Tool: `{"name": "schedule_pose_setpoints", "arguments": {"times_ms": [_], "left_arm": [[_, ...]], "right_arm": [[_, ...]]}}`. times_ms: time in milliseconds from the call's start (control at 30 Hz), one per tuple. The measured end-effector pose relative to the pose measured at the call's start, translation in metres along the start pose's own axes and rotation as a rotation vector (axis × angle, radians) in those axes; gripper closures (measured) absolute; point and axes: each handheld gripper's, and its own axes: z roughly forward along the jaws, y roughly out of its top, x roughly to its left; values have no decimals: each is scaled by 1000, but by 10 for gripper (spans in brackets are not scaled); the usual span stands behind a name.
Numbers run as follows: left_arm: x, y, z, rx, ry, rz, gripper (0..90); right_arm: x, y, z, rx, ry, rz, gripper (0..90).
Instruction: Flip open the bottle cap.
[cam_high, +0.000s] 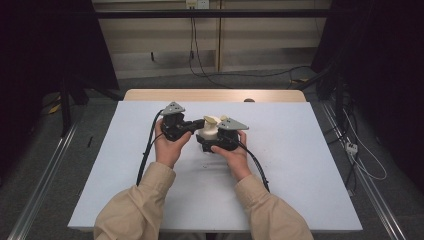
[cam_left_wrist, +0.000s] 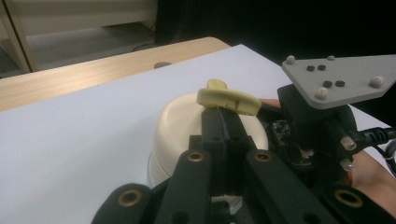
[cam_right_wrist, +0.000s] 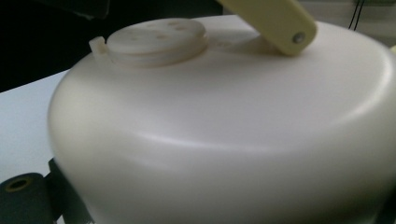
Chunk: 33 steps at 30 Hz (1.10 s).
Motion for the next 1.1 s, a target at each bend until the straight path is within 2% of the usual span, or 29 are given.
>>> {"name": "schedule_pose_setpoints", "arguments": {"times_ms": [900, 1100], "left_arm": [[-2, 10, 8, -6, 0, 7, 900], [-5, 15, 12, -5, -11, 17, 900]], "right_arm": [[0, 1, -1, 14, -4, 4, 62], [0, 2, -1, 18, -7, 5, 62]]}}
